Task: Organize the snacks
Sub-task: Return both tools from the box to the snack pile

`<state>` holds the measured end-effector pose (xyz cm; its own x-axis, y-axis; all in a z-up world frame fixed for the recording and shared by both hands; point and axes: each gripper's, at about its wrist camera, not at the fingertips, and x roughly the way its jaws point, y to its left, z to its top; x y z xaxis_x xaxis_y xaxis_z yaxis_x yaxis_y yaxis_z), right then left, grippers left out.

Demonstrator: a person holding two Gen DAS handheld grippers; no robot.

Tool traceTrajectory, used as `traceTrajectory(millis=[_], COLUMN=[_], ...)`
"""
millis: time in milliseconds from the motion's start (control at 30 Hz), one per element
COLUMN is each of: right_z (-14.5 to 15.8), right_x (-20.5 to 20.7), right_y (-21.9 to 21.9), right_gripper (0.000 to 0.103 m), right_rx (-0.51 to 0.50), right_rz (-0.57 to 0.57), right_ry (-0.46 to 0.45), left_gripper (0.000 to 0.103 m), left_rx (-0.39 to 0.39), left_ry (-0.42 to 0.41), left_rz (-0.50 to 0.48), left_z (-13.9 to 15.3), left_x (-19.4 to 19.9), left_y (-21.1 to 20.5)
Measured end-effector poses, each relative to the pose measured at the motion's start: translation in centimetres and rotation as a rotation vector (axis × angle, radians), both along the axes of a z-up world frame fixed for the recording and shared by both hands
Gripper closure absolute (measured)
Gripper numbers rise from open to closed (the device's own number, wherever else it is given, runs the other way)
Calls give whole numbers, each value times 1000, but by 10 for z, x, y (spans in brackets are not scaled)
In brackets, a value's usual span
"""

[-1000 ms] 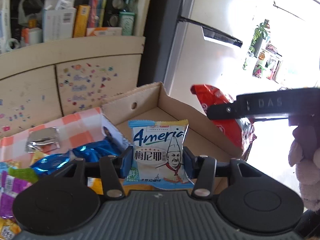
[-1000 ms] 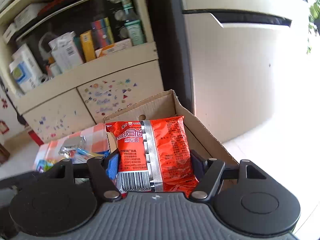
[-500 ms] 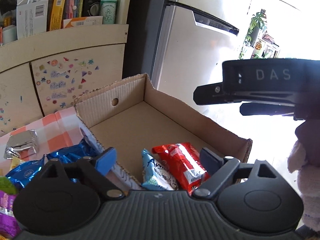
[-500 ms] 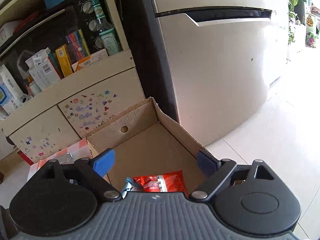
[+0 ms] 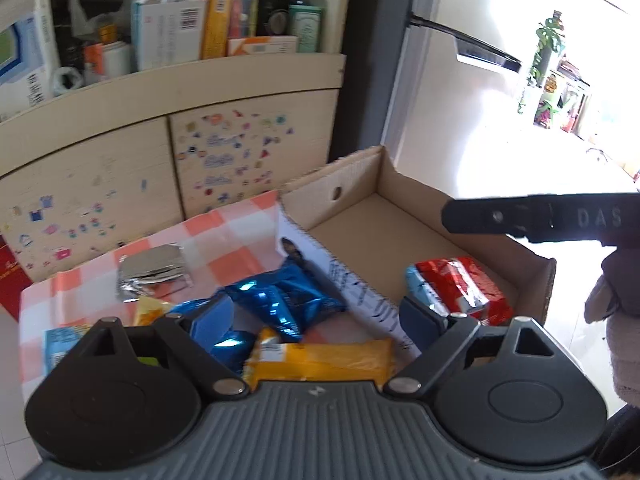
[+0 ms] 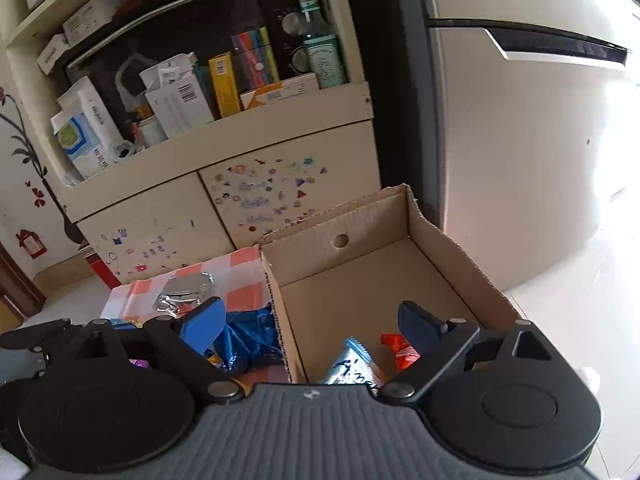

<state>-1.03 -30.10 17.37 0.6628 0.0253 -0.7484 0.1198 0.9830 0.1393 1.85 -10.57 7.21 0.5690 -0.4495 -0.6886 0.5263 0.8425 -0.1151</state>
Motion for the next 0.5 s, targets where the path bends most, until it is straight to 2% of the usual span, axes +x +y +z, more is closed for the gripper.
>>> traceTrajectory(millis=[267,500], right_z=[-12,-34], right_x=[3,-2], right_y=[36,77], right_gripper=[6,6], right_rx=[-16,-49], right_rz=[172,375], right_ry=[5,62], left_gripper=[10,9], left_rx=[-12,9], left_ry=[46,78], left_rz=[135,222], left_z=[-2,-20], left_x=[20,21], left_y=[61,105])
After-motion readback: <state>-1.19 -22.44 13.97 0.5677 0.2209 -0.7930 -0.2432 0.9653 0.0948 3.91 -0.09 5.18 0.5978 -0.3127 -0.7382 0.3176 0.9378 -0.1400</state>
